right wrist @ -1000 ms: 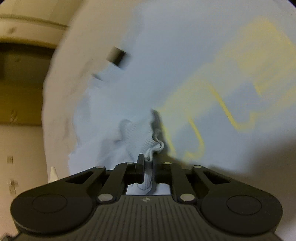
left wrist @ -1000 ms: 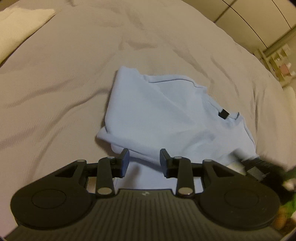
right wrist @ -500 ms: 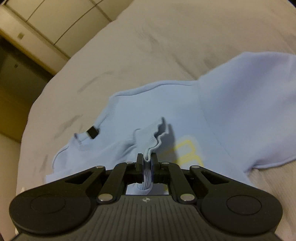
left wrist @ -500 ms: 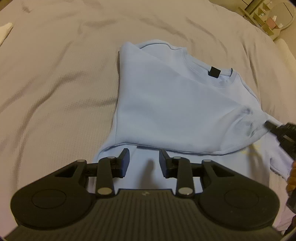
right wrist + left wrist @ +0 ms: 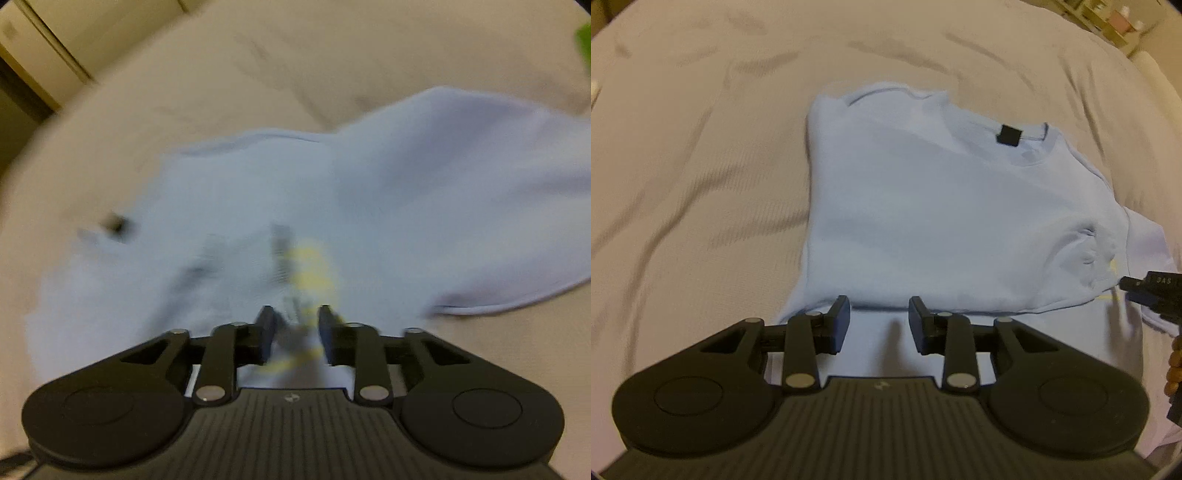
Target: Fold clothes
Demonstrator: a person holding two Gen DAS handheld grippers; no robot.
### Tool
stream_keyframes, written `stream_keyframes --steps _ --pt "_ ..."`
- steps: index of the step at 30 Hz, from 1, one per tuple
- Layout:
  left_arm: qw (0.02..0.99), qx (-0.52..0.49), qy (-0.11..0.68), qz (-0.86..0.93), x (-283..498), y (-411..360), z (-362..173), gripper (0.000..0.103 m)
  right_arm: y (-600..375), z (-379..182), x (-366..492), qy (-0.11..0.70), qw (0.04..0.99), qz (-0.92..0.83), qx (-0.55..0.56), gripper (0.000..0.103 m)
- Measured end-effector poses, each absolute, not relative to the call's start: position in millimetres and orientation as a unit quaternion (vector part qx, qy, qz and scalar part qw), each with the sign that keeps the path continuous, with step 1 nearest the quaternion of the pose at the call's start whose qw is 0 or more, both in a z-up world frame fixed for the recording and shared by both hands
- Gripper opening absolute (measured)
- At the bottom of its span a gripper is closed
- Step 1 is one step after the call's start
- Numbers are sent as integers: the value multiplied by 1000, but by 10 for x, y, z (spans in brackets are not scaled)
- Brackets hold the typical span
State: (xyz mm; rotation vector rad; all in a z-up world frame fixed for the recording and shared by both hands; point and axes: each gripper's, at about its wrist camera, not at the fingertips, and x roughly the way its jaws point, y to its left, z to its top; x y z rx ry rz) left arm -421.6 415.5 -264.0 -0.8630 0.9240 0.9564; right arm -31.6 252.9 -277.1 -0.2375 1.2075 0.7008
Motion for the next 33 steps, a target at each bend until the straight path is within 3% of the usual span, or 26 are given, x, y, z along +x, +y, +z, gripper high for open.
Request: stream_keyframes --steps 5,8,10,11,14,22,24,28,33 --pt "705 -359 436 429 -4039 4174 -2732 30 2398 -2547 -452 521 765 373 -67 33" --pt "683 -355 464 438 -3926 4228 -2878 29 2470 -2689 -484 545 731 401 -95 37" --pt "681 -344 476 437 -3823 4210 -2846 29 2451 -2873 -441 572 725 360 -129 32" --pt "687 -337 477 432 -3765 4183 -2790 30 2365 -2894 -389 581 726 348 -117 27" --pt "707 -323 482 404 -3508 4052 -2652 31 1968 -2784 -217 590 734 333 -54 38" --pt "725 -318 506 343 -2620 3635 -2663 32 567 -2694 573 599 771 210 55 45" --pt "726 -313 511 338 -2479 3577 -2677 34 164 -2694 822 590 780 176 109 52" --pt "727 -302 522 329 -2197 3462 -2705 37 -507 -2719 1247 557 791 124 221 53" --pt "721 -303 528 332 -1964 3459 -2766 37 -939 -2899 1573 534 791 97 282 53"
